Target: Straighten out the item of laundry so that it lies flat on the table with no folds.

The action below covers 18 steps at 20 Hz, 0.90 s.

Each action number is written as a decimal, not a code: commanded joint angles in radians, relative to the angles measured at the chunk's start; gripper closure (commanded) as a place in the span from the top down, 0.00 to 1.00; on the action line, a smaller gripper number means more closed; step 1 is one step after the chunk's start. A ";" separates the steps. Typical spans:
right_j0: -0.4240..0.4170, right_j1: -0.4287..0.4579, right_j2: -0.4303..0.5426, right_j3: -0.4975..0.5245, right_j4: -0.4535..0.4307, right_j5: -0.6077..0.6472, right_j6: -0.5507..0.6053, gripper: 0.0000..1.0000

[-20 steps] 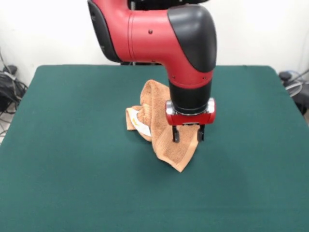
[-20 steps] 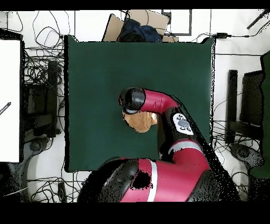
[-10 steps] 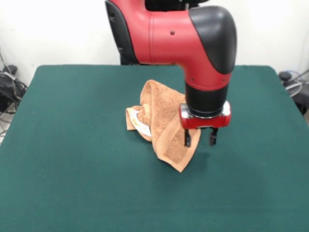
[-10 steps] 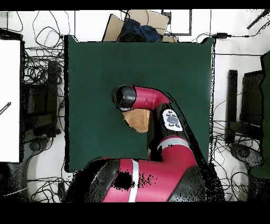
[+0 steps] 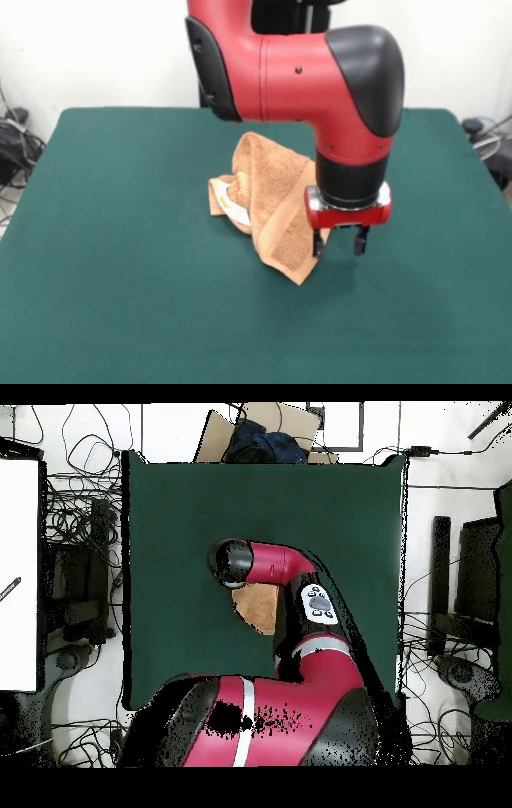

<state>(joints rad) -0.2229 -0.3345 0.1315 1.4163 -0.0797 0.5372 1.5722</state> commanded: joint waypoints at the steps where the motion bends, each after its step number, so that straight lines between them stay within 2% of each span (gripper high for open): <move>1: -0.042 0.042 0.073 -0.011 0.030 -0.068 0.124 1.00; 14: -0.073 0.048 0.117 0.008 0.032 -0.083 0.104 1.00; 16: -0.073 0.030 0.117 0.023 0.032 -0.080 0.107 1.00; 18: -0.051 -0.027 0.090 0.045 0.027 -0.066 0.127 1.00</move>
<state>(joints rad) -0.2618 -0.3244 0.1535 1.4141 -0.0690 0.5370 1.5722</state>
